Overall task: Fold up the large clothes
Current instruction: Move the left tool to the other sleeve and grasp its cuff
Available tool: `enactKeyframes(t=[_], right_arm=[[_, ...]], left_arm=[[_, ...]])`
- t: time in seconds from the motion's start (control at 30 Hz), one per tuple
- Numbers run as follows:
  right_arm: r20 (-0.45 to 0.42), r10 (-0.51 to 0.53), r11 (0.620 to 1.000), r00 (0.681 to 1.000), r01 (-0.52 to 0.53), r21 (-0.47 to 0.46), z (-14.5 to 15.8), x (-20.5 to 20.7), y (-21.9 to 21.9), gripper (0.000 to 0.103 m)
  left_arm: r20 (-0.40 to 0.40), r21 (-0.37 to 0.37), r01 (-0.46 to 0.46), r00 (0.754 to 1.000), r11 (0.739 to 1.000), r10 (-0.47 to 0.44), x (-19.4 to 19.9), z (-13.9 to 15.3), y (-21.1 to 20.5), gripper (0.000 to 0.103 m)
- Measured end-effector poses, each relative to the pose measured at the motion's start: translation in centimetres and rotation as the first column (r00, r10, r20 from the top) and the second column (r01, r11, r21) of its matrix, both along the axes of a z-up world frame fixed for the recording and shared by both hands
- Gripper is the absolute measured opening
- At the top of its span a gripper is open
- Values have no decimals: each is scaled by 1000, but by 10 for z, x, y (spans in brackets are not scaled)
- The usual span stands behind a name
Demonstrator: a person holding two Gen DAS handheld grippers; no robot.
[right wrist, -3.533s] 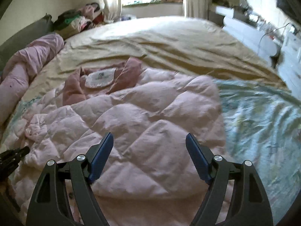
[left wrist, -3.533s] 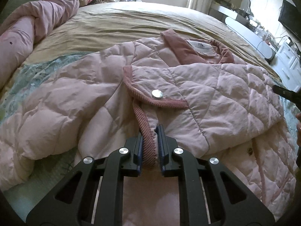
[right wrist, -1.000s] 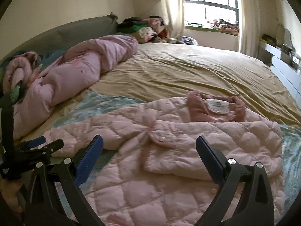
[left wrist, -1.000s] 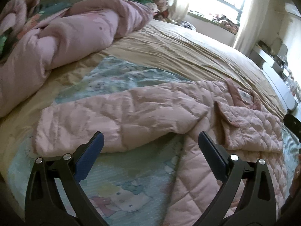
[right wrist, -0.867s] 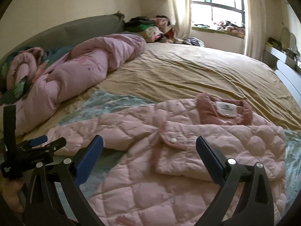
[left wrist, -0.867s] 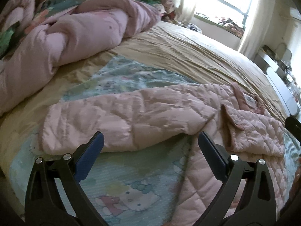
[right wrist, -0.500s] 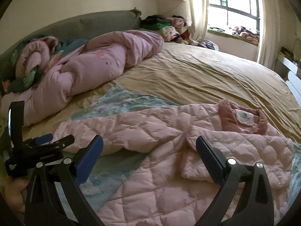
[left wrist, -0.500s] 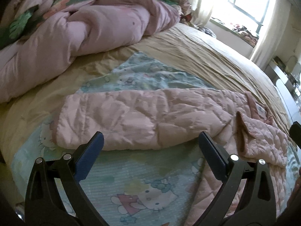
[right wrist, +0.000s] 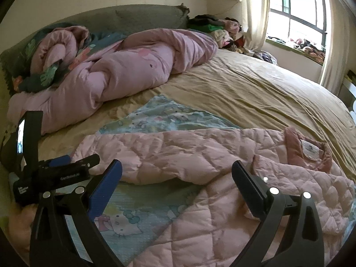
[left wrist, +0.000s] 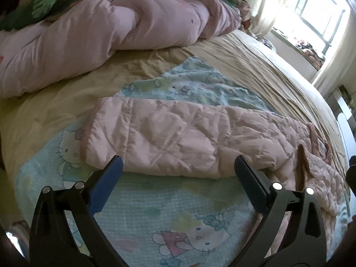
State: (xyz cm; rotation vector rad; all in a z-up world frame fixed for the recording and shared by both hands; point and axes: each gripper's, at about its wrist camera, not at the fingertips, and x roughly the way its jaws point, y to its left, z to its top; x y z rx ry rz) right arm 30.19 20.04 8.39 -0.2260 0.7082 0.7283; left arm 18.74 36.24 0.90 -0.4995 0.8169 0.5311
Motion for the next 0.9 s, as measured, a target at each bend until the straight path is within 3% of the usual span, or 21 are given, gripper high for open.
enactKeyframes(t=[0.47, 0.63, 0.9], right_arm=[[-28, 71, 997, 997, -71, -30, -17, -2, 40, 98], [-40, 73, 997, 997, -74, -33, -26, 1, 48, 98], [-72, 64, 998, 995, -66, -24, -41, 12, 46, 98]], left_arm=[[-27, -104, -118, 993, 987, 116, -14, -25, 36, 94], [-54, -222, -165, 986, 961, 157, -16, -51, 49, 94], [-64, -345, -214, 977, 914, 205, -8, -90, 71, 94]])
